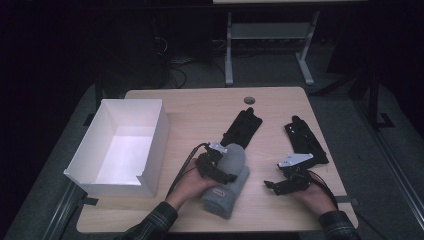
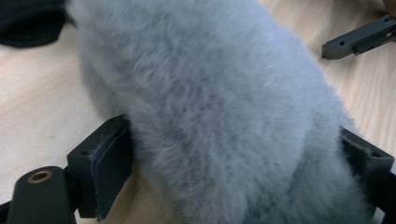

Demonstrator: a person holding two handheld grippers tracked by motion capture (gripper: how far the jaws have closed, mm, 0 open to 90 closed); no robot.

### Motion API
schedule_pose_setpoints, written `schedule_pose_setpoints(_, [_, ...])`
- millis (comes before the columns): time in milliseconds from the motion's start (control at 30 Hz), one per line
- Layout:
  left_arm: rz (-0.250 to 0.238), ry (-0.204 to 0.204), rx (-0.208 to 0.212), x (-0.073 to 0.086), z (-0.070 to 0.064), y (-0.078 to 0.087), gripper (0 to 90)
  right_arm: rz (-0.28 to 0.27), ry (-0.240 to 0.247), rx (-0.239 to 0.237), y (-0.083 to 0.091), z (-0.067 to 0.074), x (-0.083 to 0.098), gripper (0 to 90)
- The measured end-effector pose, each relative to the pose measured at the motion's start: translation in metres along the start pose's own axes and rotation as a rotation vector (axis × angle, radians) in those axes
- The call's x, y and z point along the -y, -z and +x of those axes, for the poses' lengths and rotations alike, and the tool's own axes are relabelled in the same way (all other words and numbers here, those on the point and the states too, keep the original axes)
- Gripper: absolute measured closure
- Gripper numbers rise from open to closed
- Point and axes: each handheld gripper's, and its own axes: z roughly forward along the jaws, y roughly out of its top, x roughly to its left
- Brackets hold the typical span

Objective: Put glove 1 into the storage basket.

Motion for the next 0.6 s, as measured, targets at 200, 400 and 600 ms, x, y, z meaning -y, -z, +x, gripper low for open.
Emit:
schedule_pose_setpoints(200, [0.014, -0.014, 0.026, -0.0008, -0.0025, 0.0003, 22.0, -0.029, 0.0, -0.005, -0.0014, -0.0006, 0.0029, 13.9])
schedule_pose_setpoints(400, [0.043, -0.021, 0.081, -0.0025, -0.0026, 0.0014, 45.9, -0.058, 0.006, -0.012, -0.0028, -0.0009, 0.0052, 13.9])
schedule_pose_setpoints(600, [0.064, -0.069, 0.079, -0.0058, -0.0087, 0.0035, 65.5, -0.056, 0.007, -0.015, -0.0028, -0.0009, 0.0052, 13.5])
